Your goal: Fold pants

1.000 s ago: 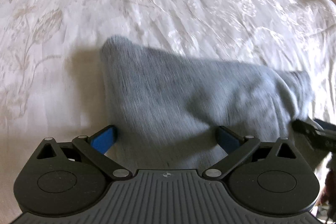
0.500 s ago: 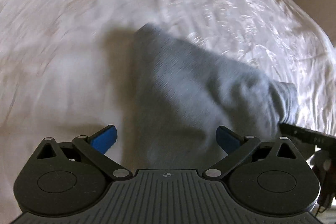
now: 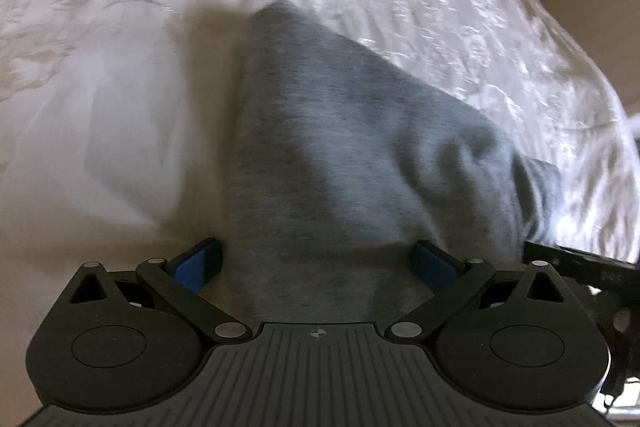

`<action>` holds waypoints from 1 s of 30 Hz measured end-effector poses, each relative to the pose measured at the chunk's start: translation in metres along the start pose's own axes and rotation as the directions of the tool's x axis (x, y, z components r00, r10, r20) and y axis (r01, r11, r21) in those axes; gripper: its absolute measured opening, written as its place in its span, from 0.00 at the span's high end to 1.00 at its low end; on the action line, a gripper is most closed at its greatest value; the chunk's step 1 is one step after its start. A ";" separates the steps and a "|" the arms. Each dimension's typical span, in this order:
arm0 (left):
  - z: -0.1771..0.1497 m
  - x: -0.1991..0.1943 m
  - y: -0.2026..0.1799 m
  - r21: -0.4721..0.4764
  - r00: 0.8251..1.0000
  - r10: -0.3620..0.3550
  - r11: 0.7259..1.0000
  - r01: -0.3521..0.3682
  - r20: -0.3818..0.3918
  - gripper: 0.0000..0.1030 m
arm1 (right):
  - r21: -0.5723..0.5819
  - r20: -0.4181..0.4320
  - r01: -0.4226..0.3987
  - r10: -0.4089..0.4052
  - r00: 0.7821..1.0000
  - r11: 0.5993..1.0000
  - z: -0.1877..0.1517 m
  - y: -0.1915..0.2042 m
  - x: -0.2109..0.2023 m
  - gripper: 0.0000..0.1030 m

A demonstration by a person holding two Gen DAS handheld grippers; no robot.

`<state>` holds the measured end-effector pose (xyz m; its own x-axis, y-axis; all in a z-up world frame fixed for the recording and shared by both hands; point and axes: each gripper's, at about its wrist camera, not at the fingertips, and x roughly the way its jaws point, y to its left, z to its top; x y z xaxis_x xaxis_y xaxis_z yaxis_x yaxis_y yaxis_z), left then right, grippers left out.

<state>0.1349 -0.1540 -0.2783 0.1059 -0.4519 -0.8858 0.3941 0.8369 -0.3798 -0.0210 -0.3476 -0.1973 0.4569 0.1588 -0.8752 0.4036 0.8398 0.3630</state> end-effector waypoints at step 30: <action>0.094 -0.033 0.030 -0.187 0.932 0.343 0.929 -0.318 0.119 0.59 | -0.208 0.121 0.285 -0.265 0.957 0.936 0.155 0.098 0.031 0.66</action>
<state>0.2293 -0.1430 -0.2357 0.3424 -0.1707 -0.9239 0.1618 0.9794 -0.1210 0.1558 -0.3410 -0.1390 0.4262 -0.1334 -0.8947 0.3433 0.9389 0.0235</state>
